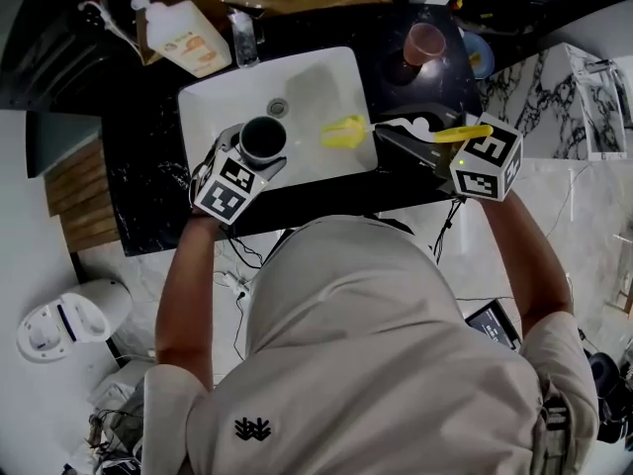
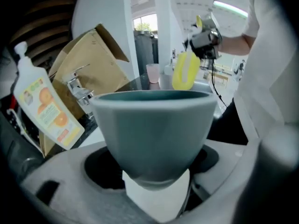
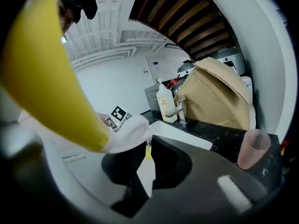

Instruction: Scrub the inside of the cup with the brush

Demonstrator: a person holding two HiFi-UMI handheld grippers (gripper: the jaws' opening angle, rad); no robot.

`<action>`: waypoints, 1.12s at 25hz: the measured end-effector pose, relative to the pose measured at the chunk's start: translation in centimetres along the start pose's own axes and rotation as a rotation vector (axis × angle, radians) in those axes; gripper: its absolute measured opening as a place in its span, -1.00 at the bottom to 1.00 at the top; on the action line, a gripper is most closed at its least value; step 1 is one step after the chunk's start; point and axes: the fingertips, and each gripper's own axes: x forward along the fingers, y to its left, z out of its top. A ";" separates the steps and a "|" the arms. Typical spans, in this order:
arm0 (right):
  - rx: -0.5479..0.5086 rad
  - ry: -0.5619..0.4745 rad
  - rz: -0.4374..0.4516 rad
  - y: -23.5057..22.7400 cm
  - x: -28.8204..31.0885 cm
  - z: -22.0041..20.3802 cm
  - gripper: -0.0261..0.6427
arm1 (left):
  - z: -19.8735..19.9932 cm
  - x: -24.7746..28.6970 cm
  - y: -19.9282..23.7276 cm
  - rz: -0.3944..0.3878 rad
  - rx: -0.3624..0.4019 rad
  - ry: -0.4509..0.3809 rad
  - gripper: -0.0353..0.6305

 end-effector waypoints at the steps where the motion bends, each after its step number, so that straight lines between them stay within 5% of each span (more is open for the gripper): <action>1: 0.013 -0.005 -0.020 -0.4 -0.3 -0.7 -0.78 | 0.4 -0.4 0.1 0.001 -0.048 -0.041 0.20; 11: 0.073 -0.064 -0.139 -2.1 -0.7 -3.2 -0.78 | 4.3 -4.7 -0.3 -0.041 -0.398 -0.395 0.20; 28: 0.072 -0.082 -0.146 0.0 1.2 -3.1 -0.78 | 3.8 -6.9 -1.4 -0.015 -0.339 -0.409 0.20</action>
